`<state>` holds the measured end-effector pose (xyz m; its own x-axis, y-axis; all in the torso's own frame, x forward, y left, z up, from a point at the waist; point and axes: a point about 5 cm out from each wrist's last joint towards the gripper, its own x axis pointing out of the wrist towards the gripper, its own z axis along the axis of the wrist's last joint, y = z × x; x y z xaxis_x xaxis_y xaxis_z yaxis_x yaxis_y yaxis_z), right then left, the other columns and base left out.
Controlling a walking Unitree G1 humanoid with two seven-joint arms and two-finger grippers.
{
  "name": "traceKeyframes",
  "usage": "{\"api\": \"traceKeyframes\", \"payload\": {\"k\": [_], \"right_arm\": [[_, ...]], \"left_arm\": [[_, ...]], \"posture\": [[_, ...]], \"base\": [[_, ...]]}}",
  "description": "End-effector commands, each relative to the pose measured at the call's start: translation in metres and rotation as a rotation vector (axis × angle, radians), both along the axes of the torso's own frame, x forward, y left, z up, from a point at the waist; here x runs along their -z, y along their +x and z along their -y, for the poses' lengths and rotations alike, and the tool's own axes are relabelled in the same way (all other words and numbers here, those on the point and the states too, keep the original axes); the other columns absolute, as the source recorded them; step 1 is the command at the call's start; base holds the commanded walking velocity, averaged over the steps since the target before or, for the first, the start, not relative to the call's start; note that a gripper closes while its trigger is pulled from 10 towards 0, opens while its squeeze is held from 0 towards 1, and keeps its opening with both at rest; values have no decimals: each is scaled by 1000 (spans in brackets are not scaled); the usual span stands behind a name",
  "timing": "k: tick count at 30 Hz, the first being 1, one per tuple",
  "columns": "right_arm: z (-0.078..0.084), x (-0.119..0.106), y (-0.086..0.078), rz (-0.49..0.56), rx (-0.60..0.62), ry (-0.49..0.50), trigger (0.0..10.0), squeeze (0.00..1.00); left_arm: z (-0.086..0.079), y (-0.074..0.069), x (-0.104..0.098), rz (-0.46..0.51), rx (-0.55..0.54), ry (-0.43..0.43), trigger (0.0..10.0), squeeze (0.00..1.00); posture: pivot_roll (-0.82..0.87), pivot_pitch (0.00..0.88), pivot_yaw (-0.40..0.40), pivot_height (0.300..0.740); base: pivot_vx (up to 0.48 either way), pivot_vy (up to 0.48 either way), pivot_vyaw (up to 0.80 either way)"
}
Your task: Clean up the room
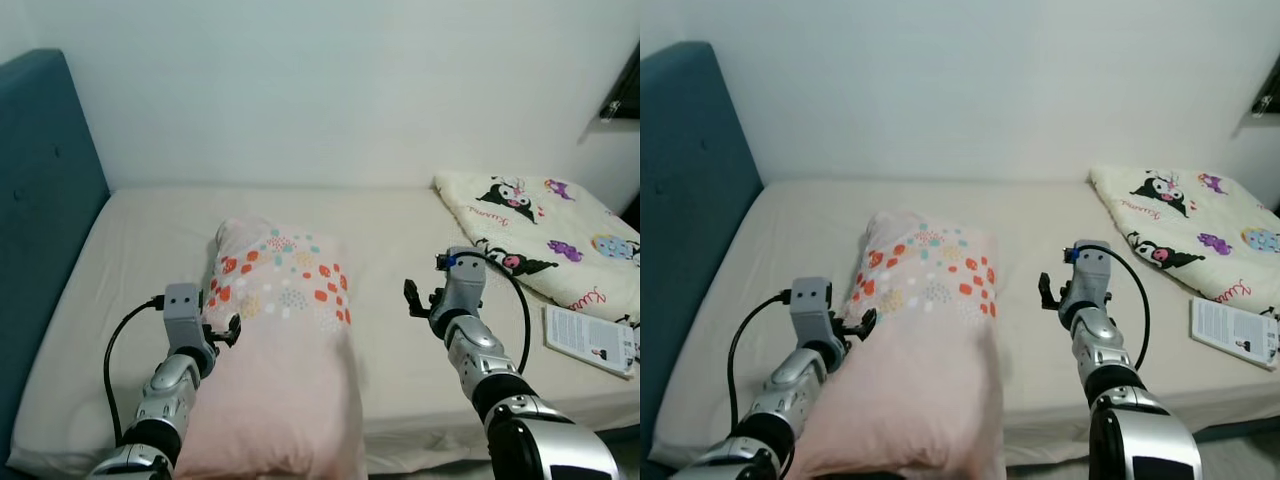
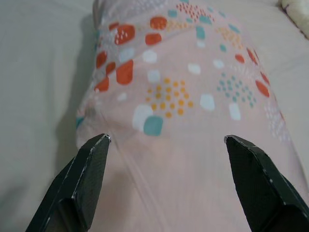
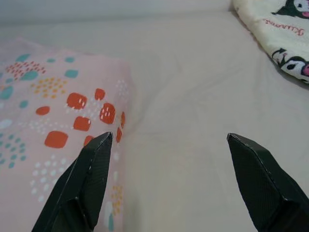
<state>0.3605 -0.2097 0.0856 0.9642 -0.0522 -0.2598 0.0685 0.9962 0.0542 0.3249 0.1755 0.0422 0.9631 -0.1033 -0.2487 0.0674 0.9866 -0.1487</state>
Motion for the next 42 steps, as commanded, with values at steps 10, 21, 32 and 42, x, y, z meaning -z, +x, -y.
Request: {"api": "traceKeyframes", "payload": {"k": [10,21,32,42], "right_arm": [[-9,14,-8,-25,-41,9,10000,0],[-13,27,-19,-28,-65,45,10000,0],[-19,32,-26,-13,-81,68,10000,0],[-22,24,-23,23,-105,81,10000,0]], "left_arm": [[12,9,-13,51,31,-1,10000,0],[19,19,-31,123,107,70,10000,0],[15,21,-22,-5,56,-10,10000,0],[19,23,-25,16,19,102,10000,0]], "posture": [[8,0,-72,610],[-10,20,-58,565],[-29,96,-40,520],[-35,107,-39,480]], "base": [[0,0,0],[0,0,0],[0,0,0],[0,0,0]]}}
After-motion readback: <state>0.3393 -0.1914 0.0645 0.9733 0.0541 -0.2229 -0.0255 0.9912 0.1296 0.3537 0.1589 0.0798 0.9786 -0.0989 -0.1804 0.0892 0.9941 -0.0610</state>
